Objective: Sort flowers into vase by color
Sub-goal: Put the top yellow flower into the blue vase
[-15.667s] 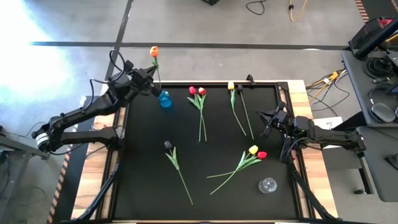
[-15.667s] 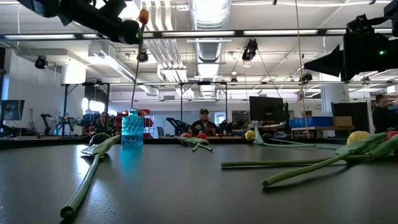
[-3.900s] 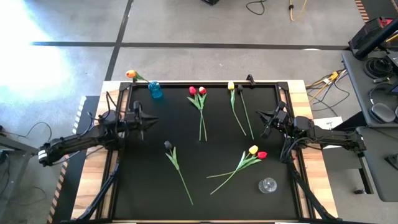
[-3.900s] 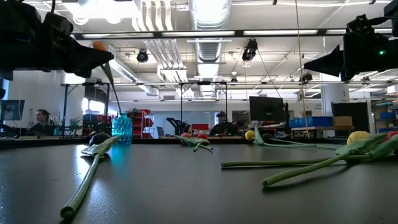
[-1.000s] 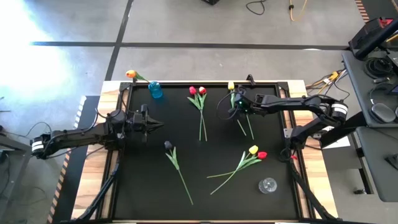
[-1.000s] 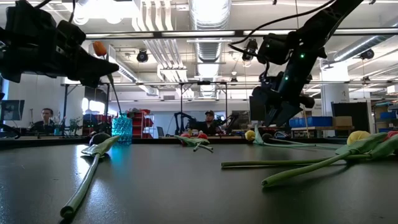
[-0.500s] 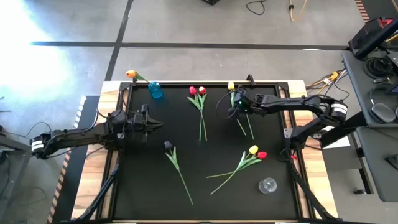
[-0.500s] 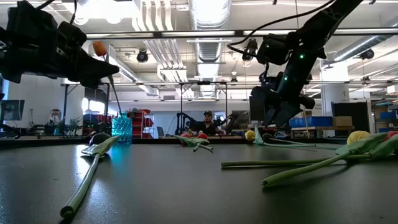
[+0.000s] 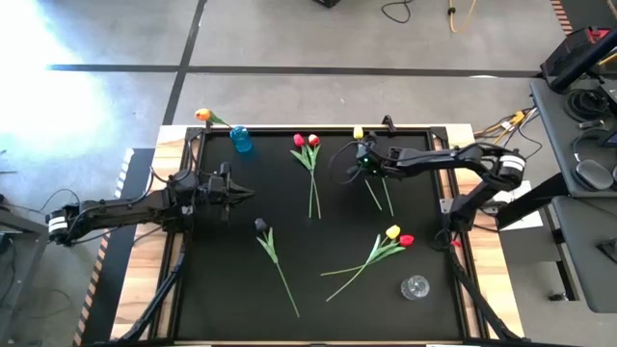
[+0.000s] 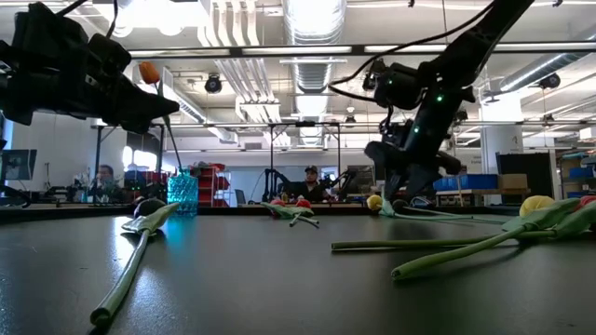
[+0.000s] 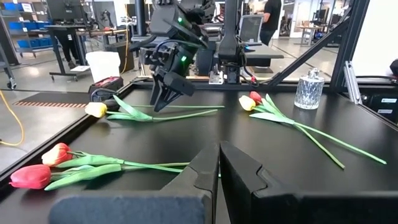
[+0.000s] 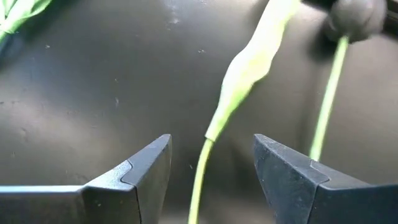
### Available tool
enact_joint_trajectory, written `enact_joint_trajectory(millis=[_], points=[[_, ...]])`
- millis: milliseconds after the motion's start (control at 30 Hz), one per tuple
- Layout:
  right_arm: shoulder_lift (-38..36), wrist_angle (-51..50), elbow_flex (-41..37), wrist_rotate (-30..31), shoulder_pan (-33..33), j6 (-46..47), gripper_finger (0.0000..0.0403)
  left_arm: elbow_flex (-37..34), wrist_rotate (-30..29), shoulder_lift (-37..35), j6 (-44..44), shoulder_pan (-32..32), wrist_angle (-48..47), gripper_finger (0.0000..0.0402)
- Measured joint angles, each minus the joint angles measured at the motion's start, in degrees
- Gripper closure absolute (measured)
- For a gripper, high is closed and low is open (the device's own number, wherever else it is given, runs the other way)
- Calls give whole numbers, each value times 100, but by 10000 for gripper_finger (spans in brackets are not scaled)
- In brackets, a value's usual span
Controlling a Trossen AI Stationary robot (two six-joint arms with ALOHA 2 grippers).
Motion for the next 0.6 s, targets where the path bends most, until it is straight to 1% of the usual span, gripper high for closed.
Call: enact_joint_trajectory(millis=[133, 267, 433, 600], points=[[419, 146, 290, 128, -4, -13, 186, 0, 0, 0, 1, 0, 1, 402], [872, -20, 756, 624, -51, -46, 188, 0, 0, 6, 1, 0, -1, 402], [1476, -754, 1447, 649, -290, -32, 200, 0, 0, 4, 2, 0, -11, 401], [1933, -1192, 1961, 531, -483, -76, 230, 0, 0, 4, 3, 0, -45, 401]])
